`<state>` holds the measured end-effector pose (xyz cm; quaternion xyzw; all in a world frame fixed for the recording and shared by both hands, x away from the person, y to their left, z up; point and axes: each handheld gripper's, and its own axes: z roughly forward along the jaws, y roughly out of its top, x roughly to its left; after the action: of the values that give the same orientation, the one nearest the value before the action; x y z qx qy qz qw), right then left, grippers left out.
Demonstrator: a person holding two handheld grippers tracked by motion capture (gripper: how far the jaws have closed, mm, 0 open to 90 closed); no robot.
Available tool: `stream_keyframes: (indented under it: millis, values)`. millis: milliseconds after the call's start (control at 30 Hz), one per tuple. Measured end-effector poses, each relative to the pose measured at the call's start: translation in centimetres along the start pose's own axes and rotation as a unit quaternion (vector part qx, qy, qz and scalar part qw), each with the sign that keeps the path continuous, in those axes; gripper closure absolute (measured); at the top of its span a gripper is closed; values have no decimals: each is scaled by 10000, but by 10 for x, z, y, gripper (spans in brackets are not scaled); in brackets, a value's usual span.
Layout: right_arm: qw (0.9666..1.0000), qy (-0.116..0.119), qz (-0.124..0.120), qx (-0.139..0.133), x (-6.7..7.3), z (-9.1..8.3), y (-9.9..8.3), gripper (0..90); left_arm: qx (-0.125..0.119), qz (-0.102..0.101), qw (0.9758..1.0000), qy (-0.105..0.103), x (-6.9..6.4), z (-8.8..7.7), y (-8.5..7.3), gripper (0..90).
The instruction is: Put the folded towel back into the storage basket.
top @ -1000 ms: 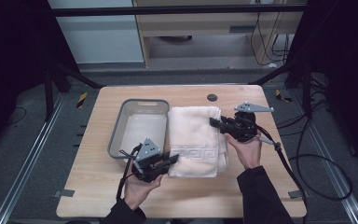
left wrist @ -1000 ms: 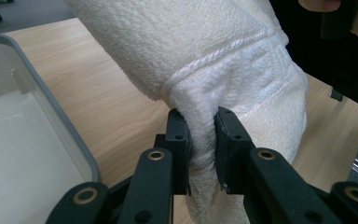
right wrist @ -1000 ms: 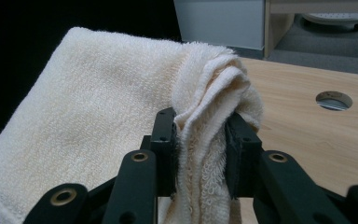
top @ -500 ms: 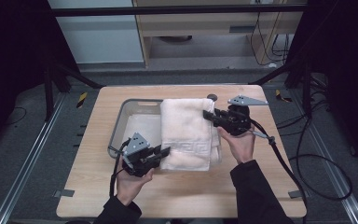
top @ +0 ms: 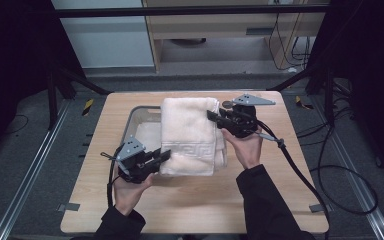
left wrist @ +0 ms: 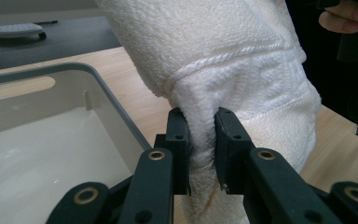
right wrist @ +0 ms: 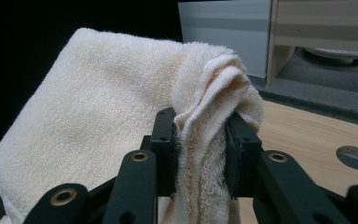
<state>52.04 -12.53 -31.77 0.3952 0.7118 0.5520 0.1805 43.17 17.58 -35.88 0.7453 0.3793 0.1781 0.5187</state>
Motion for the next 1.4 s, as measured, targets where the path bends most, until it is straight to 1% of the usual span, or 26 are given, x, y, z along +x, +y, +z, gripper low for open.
stream_keyframes:
  millis: [200,267,300,367,500,633,833,933,1133,1400]
  values:
    - [10000,-9,-72,-47,7,6,8,690,-93,-72,9999,82,7,-6,3,768]
    - [9999,-25,-135,-66,12,10,12,690,-116,-87,9998,125,10,-9,3,768]
    - [9999,-25,-135,-66,12,10,12,690,-134,-101,9998,143,11,-10,4,768]
    - [9998,-27,-167,-69,17,14,17,690,-162,-142,9996,179,15,-13,4,768]
    - [9997,-20,-205,-92,22,19,20,689,-211,-188,9994,212,19,-17,6,769]
    - [9997,12,-196,-127,25,23,23,690,-277,-244,9990,264,25,-23,7,770]
    - [9996,7,-232,-187,31,30,26,689,-309,-284,9985,338,29,-27,7,770]
    - [9995,9,-236,-190,33,34,27,689,-333,-312,9981,409,34,-30,8,770]
    - [9995,22,-217,-226,38,40,29,689,-366,-359,9976,474,39,-34,8,770]
    - [9995,22,-252,-209,45,49,32,690,-398,-388,9968,582,44,-39,7,771]
